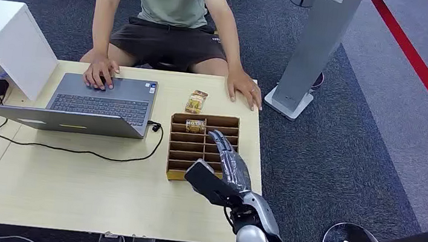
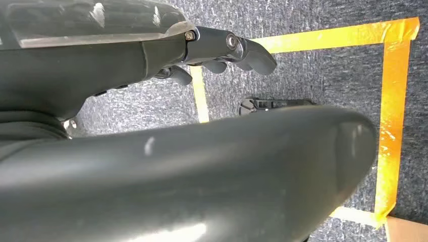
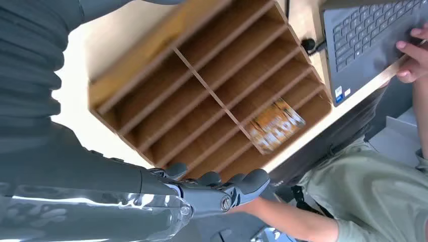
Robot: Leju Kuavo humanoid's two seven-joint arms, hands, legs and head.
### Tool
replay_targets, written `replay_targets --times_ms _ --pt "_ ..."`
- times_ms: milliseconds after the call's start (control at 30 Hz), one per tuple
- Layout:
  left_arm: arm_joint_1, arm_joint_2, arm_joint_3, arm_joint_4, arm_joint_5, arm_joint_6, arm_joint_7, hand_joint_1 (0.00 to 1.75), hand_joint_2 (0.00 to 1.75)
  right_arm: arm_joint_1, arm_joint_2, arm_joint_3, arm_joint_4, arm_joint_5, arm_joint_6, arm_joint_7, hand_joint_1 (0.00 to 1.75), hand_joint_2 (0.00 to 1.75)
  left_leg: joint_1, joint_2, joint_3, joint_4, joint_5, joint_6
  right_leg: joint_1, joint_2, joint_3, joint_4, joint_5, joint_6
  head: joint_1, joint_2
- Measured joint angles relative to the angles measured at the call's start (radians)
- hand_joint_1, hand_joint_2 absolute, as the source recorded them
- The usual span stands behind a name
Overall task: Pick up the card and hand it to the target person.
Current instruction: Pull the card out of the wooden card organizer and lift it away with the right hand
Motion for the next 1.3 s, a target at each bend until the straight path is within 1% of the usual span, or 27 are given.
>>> replay_targets --times_ms 67,100,233,333,400,467,600,667,800,867,1100,1300 --pt "-0.001 -0.001 -0.001 0.000 -0.004 0.000 0.008 0.00 0.00 -0.038 0.010 0.010 0.008 0.005 0.013 0.023 0.00 1.75 0.000 0.000 0.000 0.000 0.000 0.000 0.000 0.000 -0.001 0.000 0.000 0.000 0.001 0.000" --pt "-0.003 -0.001 -0.001 0.000 -0.007 0.000 0.016 0.00 0.00 -0.079 0.021 0.020 0.020 0.008 0.023 0.044 0.00 1.75 0.000 0.000 -0.001 0.000 0.000 0.000 0.000 0.000 -0.001 0.001 0.001 -0.001 0.001 0.000" --pt "-0.013 -0.004 -0.002 0.000 -0.012 0.000 0.038 0.00 0.00 -0.253 0.087 0.072 0.111 0.012 0.031 0.093 0.00 1.75 0.000 0.000 -0.001 0.000 0.001 -0.002 0.000 -0.001 -0.002 0.002 0.001 -0.002 -0.002 0.000" --pt "-0.016 -0.006 -0.002 0.000 -0.012 0.000 0.040 0.00 0.00 -0.346 0.139 0.107 0.201 0.023 0.030 0.138 0.00 1.75 0.000 0.000 -0.002 0.000 0.002 -0.002 0.000 -0.001 -0.003 0.002 0.001 -0.002 -0.003 0.000" --pt "-0.018 -0.007 -0.002 0.000 -0.013 0.000 0.041 0.00 0.00 -0.397 0.171 0.127 0.268 0.036 0.024 0.183 0.04 1.75 0.000 0.000 -0.003 0.000 0.002 -0.002 0.000 -0.001 -0.004 0.002 0.001 -0.002 -0.003 0.000" --pt "-0.021 -0.008 -0.003 0.000 -0.015 0.000 0.043 0.00 0.00 -0.434 0.201 0.145 0.330 0.051 0.014 0.221 0.13 1.75 0.000 0.000 -0.003 0.000 0.002 -0.002 0.000 -0.001 -0.004 0.002 0.001 -0.002 -0.003 0.000" --pt "-0.023 -0.010 -0.012 0.000 -0.015 0.001 0.049 0.00 0.00 -0.476 0.249 0.177 0.436 0.080 0.003 0.268 0.39 1.75 0.000 0.000 -0.004 0.000 0.002 -0.002 0.000 -0.001 -0.004 0.002 0.001 -0.002 -0.001 0.000" --pt "-0.023 -0.011 -0.015 0.000 -0.015 0.002 0.051 0.00 0.00 -0.486 0.269 0.190 0.475 0.092 0.003 0.283 0.49 1.75 0.000 0.000 -0.004 0.000 0.002 -0.002 0.000 -0.001 -0.005 0.002 0.001 -0.002 -0.001 0.000" --pt "-0.023 -0.013 -0.022 0.000 -0.015 0.002 0.053 0.00 0.00 -0.506 0.306 0.215 0.557 0.102 0.004 0.299 0.51 1.75 0.000 0.000 -0.004 0.000 0.002 -0.002 0.000 -0.001 -0.005 0.002 0.001 -0.002 -0.001 0.000" --pt "-0.022 -0.013 -0.025 0.000 -0.012 0.003 0.053 0.00 0.00 -0.513 0.322 0.223 0.593 0.104 0.004 0.305 0.56 1.75 0.000 0.000 -0.003 0.000 0.002 -0.002 0.000 -0.001 -0.005 0.002 0.001 -0.002 -0.002 0.000" --pt "-0.021 -0.013 -0.027 0.000 -0.007 0.007 0.053 0.00 0.00 -0.528 0.349 0.242 0.678 0.111 0.000 0.314 0.88 1.75 0.000 0.000 -0.003 0.000 0.002 -0.002 0.000 -0.001 -0.005 0.002 0.001 -0.002 -0.002 0.000" --pt "-0.019 -0.013 -0.028 0.000 -0.001 0.008 0.052 0.00 0.00 -0.536 0.350 0.248 0.712 0.123 -0.005 0.330 0.87 1.75 0.000 0.000 -0.003 0.000 0.002 -0.002 0.000 -0.001 -0.005 0.002 0.001 -0.002 -0.001 0.000"
